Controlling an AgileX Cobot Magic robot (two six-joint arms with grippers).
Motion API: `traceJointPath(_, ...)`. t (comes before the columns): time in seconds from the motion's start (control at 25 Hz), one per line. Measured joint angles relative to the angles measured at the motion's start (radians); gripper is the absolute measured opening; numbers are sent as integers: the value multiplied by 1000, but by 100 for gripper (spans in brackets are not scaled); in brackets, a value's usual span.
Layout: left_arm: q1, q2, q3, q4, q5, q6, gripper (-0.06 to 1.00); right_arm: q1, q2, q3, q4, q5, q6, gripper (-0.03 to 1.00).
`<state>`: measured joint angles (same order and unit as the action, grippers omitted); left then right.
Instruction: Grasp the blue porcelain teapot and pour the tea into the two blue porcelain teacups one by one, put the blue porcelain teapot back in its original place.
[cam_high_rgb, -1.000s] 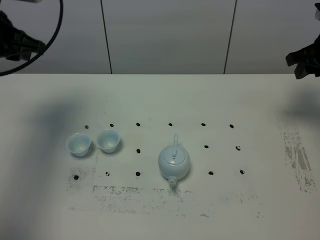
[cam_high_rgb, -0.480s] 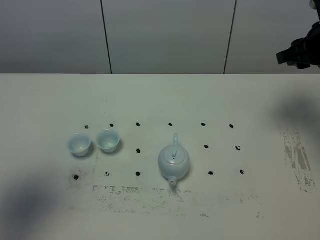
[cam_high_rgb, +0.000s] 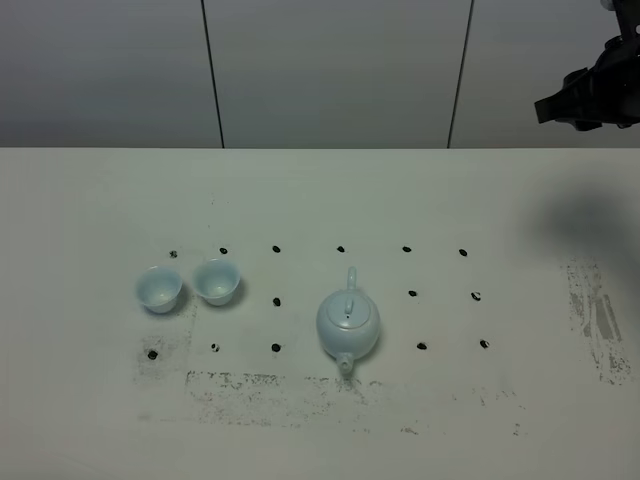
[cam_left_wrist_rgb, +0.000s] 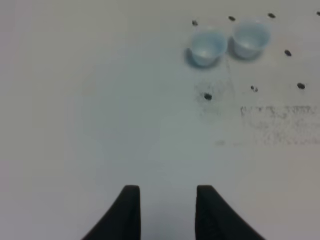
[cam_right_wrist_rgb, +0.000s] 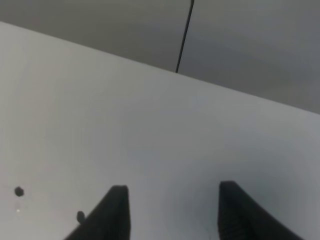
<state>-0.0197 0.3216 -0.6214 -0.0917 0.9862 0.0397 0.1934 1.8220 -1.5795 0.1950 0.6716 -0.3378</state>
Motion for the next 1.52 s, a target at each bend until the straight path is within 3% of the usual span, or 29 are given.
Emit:
traceJointPath(0.24, 0, -86, 39, 1, 103, -3, 30, 0, 0, 0, 2, 0, -3, 38)
traceJointPath(0.48, 0, -91, 155, 21, 90, -69, 30, 0, 0, 0, 4, 3, -3, 37)
traceJointPath(0.92, 0, -98, 157, 43, 78, -96, 30, 0, 0, 1, 4, 4, -3, 37)
traceJointPath(1.2, 15, -311, 157, 45, 78, -97, 30, 0, 0, 1, 5, 3, -3, 37)
traceJointPath(1.52, 15, -318, 157, 46, 81, -98, 30, 0, 0, 1, 8, 1, -4, 37)
